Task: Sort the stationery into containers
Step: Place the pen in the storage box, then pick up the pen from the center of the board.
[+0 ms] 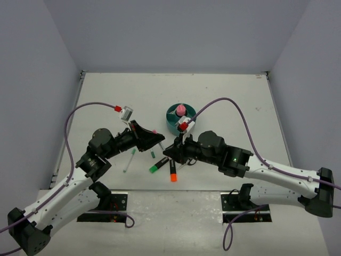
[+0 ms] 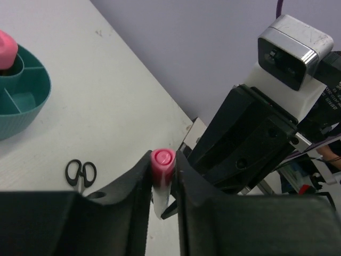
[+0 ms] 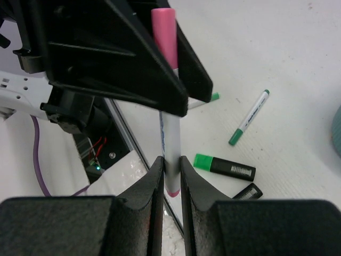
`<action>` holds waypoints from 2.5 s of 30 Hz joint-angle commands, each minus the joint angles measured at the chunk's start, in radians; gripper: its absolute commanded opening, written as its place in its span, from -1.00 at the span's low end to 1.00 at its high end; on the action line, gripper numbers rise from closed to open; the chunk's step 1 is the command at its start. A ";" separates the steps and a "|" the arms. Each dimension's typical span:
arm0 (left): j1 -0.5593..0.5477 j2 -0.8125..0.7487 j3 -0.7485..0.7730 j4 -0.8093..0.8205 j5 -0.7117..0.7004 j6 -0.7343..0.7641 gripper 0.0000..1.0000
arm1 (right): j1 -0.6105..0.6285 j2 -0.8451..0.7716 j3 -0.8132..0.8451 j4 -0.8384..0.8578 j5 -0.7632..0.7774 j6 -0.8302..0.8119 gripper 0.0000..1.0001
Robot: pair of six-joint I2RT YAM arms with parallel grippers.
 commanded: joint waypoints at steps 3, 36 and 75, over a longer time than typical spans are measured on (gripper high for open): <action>-0.001 0.009 0.017 0.090 0.066 -0.001 -1.00 | 0.004 -0.027 -0.023 0.038 0.020 -0.001 -0.81; 0.000 0.749 0.238 0.491 -0.642 0.242 -1.00 | 0.004 -0.644 -0.286 -0.357 0.325 0.356 0.97; -0.001 -0.284 0.347 -0.722 -0.929 0.174 1.00 | 0.023 0.778 0.555 -0.504 0.267 0.281 0.17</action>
